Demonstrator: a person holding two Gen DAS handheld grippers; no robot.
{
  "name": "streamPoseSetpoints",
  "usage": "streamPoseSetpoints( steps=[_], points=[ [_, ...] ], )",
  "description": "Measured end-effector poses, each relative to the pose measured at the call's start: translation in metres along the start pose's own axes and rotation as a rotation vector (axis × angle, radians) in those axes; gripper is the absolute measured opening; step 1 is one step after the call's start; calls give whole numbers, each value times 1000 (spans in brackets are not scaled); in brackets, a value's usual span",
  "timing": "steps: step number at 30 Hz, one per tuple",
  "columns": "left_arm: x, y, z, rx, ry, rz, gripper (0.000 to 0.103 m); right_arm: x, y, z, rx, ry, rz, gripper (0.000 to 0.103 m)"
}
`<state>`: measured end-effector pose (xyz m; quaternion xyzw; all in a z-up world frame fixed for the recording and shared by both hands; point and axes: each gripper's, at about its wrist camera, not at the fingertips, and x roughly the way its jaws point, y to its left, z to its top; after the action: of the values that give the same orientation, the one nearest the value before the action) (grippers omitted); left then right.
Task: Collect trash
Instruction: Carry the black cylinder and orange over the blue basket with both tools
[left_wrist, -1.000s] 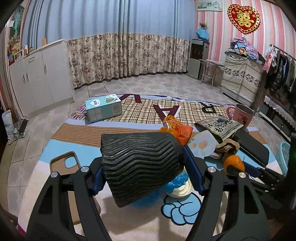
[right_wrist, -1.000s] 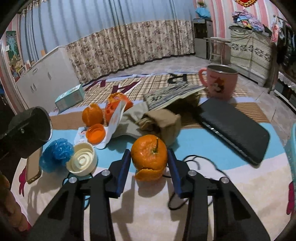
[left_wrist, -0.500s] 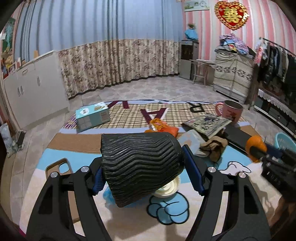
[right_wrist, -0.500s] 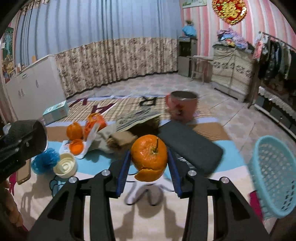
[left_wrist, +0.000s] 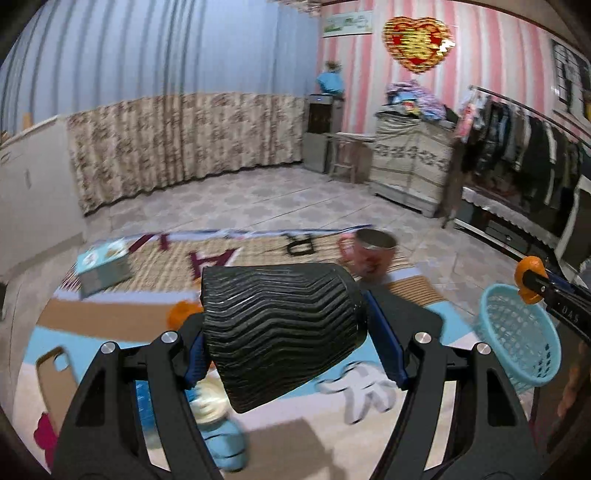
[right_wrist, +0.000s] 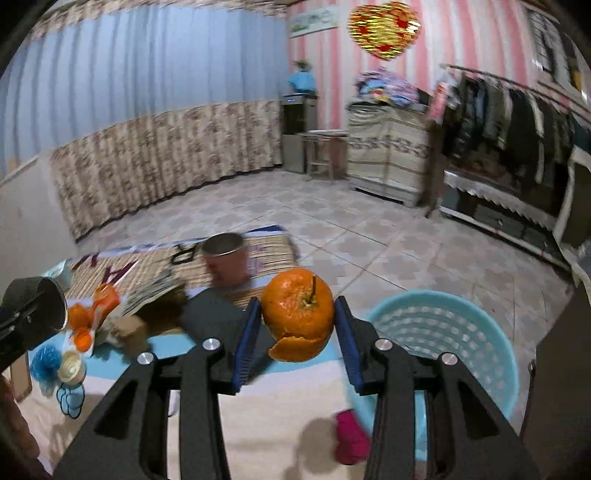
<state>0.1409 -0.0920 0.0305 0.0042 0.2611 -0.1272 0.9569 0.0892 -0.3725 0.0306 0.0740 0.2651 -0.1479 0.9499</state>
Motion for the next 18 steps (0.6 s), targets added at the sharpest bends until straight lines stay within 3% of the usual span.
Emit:
streamPoseSetpoints(
  steps=[4, 8, 18],
  points=[
    [4, -48, 7, 66, -20, -64, 71, 0, -41, 3, 28, -2, -85, 41],
    [15, -92, 6, 107, -14, -120, 71, 3, -84, 1, 91, 1, -113, 41],
    [38, -194, -10, 208, 10, -255, 71, 6, -143, -15, 206, -27, -198, 41]
  ],
)
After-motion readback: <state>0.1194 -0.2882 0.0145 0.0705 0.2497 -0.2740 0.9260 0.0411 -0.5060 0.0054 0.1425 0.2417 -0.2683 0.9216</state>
